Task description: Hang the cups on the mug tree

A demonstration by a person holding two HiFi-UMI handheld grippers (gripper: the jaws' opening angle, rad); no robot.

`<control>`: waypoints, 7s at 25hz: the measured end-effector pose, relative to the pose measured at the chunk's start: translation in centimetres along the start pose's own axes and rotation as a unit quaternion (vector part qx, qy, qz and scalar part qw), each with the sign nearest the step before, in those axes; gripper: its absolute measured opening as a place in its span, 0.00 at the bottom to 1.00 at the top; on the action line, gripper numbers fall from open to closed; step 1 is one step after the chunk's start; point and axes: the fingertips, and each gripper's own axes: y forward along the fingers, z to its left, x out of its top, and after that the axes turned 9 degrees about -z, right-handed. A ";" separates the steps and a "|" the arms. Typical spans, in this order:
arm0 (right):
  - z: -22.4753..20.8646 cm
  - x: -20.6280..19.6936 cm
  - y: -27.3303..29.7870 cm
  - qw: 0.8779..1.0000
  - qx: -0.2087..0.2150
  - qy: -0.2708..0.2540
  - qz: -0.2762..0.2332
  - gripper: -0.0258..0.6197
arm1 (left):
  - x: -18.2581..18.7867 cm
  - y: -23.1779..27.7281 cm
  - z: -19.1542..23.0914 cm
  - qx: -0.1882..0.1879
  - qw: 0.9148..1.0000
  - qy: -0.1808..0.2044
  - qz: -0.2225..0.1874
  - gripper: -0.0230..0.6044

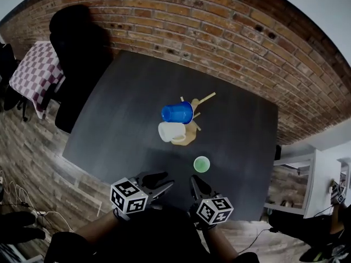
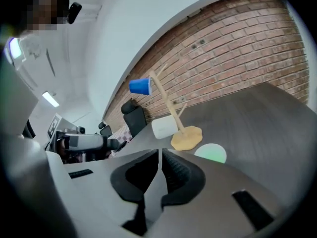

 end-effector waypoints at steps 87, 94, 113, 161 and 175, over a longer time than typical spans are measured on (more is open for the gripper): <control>-7.7 15.0 2.3 0.934 0.176 0.258 -0.173 0.41 | 9.4 15.7 -1.7 -0.077 0.984 -0.056 -0.153 0.10; -7.2 14.5 3.5 0.949 0.141 0.214 -0.181 0.40 | 9.9 15.4 1.1 -0.048 0.988 -0.053 -0.140 0.12; -5.3 12.5 7.7 0.965 0.113 0.184 -0.145 0.40 | 8.9 12.1 7.3 0.042 0.990 -0.051 -0.121 0.17; 6.5 2.6 5.2 0.996 0.076 -0.036 -0.021 0.15 | 3.4 -1.7 5.7 0.037 0.998 0.020 -0.043 0.17; 11.1 2.2 6.7 0.994 0.087 -0.071 -0.015 0.13 | 2.7 -4.2 3.7 -0.015 0.998 0.009 -0.052 0.17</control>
